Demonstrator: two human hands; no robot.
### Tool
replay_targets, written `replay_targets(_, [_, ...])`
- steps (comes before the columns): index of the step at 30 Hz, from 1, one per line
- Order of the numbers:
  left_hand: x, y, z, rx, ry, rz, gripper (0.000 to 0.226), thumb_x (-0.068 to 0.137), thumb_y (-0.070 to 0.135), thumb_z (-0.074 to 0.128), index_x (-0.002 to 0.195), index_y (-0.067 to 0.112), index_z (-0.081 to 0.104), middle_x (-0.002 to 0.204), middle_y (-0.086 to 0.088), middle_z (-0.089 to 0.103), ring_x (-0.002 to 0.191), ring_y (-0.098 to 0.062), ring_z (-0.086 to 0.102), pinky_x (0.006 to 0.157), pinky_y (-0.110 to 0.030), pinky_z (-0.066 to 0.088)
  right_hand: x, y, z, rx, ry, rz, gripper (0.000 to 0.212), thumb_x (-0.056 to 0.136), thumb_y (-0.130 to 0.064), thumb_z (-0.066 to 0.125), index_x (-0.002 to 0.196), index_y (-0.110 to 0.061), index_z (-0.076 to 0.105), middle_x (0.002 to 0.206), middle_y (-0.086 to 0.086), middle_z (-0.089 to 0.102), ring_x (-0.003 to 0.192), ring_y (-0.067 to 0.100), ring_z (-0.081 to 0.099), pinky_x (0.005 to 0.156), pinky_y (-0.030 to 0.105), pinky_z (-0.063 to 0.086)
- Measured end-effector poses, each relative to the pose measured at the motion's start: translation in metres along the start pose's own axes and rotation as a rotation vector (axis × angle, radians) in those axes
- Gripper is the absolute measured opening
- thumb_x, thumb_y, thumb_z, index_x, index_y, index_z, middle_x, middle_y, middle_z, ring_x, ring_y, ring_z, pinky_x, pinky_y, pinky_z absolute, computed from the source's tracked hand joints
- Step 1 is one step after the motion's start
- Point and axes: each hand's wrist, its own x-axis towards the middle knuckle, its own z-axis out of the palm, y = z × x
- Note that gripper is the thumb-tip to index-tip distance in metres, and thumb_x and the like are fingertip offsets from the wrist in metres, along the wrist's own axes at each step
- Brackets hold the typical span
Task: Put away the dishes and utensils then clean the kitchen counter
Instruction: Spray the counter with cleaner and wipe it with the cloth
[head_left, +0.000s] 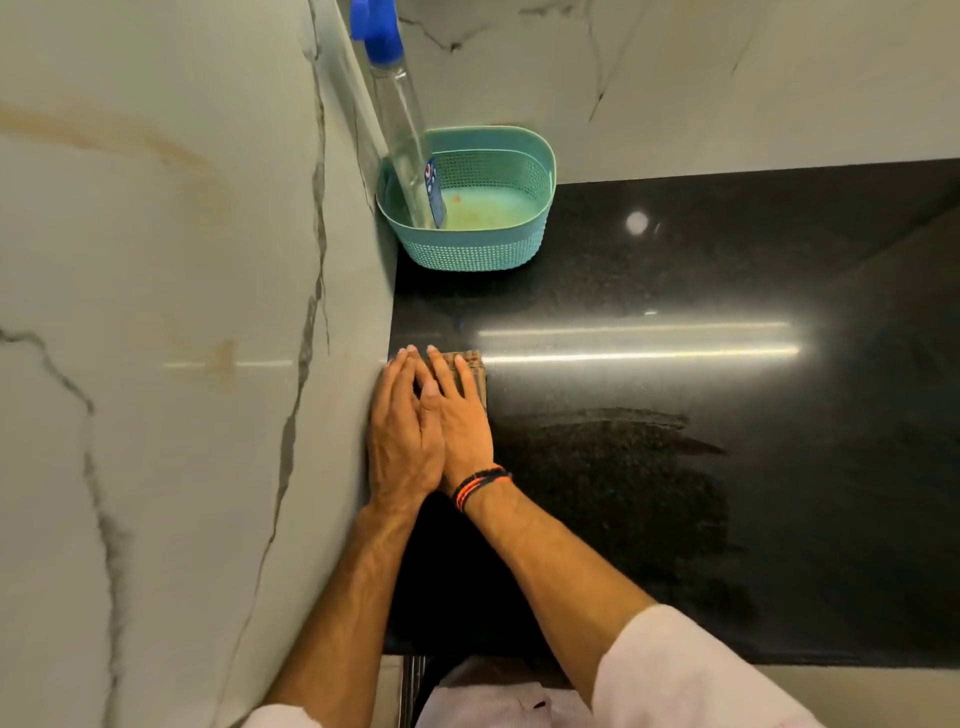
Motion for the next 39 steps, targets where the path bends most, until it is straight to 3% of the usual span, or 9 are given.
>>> replay_targets(3, [0.005, -0.002, 0.008, -0.027, 0.007, 0.015, 0.061, 0.1, 0.044, 0.032, 0.144, 0.003, 0.045, 0.152, -0.007, 0.043, 0.143, -0.014, 0.034, 0.119, -0.036, 0.028, -0.007, 0.022, -0.006, 0.06, 0.056, -0.031, 0.056, 0.099, -0.039, 0.031, 0.153, -0.022, 0.037, 0.161, 0.001, 0.031, 0.15, 0.025, 0.023, 0.124, 0.046, 0.012])
replay_targets(6, [0.004, -0.008, 0.012, 0.047, -0.029, 0.024, 0.061, 0.1, 0.044, 0.031, 0.143, 0.003, 0.047, 0.153, -0.007, 0.041, 0.145, -0.018, 0.031, 0.119, -0.043, 0.026, -0.026, 0.065, -0.021, 0.059, 0.127, 0.102, 0.061, 0.093, -0.051, 0.042, 0.149, -0.027, 0.043, 0.159, 0.004, 0.035, 0.147, 0.027, 0.03, 0.121, 0.049, 0.015])
replay_targets(13, [-0.003, -0.017, 0.021, 0.275, -0.051, 0.092, 0.056, 0.097, 0.04, 0.041, 0.142, 0.006, 0.048, 0.154, -0.006, 0.04, 0.146, -0.022, 0.028, 0.122, -0.04, 0.021, -0.088, 0.191, -0.051, -0.087, 0.069, 0.398, 0.067, 0.094, -0.058, 0.028, 0.154, -0.028, 0.032, 0.162, 0.003, 0.027, 0.149, 0.027, 0.023, 0.122, 0.048, 0.011])
replay_targets(15, [-0.003, -0.012, 0.019, 0.158, -0.009, 0.07, 0.052, 0.098, 0.034, 0.042, 0.141, 0.006, 0.05, 0.151, -0.005, 0.044, 0.145, -0.019, 0.032, 0.121, -0.039, 0.025, -0.085, 0.188, -0.05, -0.092, 0.095, 0.43, 0.068, 0.093, -0.057, 0.032, 0.154, -0.027, 0.033, 0.163, 0.004, 0.024, 0.15, 0.028, 0.022, 0.122, 0.049, 0.012])
replay_targets(19, [0.004, 0.002, 0.011, -0.182, 0.148, -0.075, 0.044, 0.1, 0.022, 0.044, 0.139, 0.001, 0.051, 0.147, -0.006, 0.048, 0.138, -0.011, 0.041, 0.113, -0.016, 0.028, -0.053, 0.122, -0.038, -0.045, 0.186, 0.268, 0.067, 0.09, -0.055, 0.043, 0.151, -0.027, 0.04, 0.161, 0.007, 0.029, 0.146, 0.033, 0.028, 0.122, 0.049, 0.011])
replay_targets(25, [0.019, 0.005, 0.009, -0.251, 0.14, -0.032, 0.053, 0.1, 0.031, 0.037, 0.139, -0.003, 0.049, 0.148, -0.01, 0.047, 0.139, -0.015, 0.042, 0.114, -0.022, 0.031, 0.045, 0.018, -0.015, -0.072, 0.151, 0.042, 0.057, 0.094, -0.042, 0.034, 0.144, -0.022, 0.05, 0.148, 0.005, 0.048, 0.133, 0.035, 0.045, 0.114, 0.054, 0.029])
replay_targets(30, [0.028, 0.005, 0.012, -0.151, 0.113, 0.018, 0.054, 0.099, 0.03, 0.039, 0.142, -0.002, 0.046, 0.151, -0.01, 0.043, 0.141, -0.017, 0.039, 0.116, -0.031, 0.033, 0.061, 0.027, -0.012, -0.1, 0.131, -0.005, 0.056, 0.093, -0.039, 0.032, 0.143, -0.024, 0.05, 0.144, 0.003, 0.051, 0.129, 0.032, 0.048, 0.114, 0.05, 0.027])
replay_targets(36, [0.05, 0.002, 0.02, -0.042, 0.066, -0.018, 0.057, 0.099, 0.039, 0.038, 0.14, 0.0, 0.049, 0.149, -0.009, 0.046, 0.139, -0.017, 0.041, 0.116, -0.023, 0.029, 0.065, 0.069, -0.029, 0.09, 0.208, 0.098, 0.061, 0.088, -0.052, 0.047, 0.14, -0.022, 0.053, 0.144, 0.006, 0.048, 0.132, 0.034, 0.04, 0.118, 0.05, 0.02])
replay_targets(39, [0.047, 0.0, 0.027, 0.07, 0.022, -0.022, 0.055, 0.098, 0.04, 0.041, 0.138, 0.003, 0.052, 0.148, -0.006, 0.047, 0.141, -0.021, 0.038, 0.118, -0.032, 0.027, 0.043, 0.109, -0.037, 0.062, 0.232, 0.157, 0.062, 0.088, -0.053, 0.046, 0.142, -0.022, 0.052, 0.145, 0.008, 0.048, 0.135, 0.033, 0.039, 0.118, 0.05, 0.02])
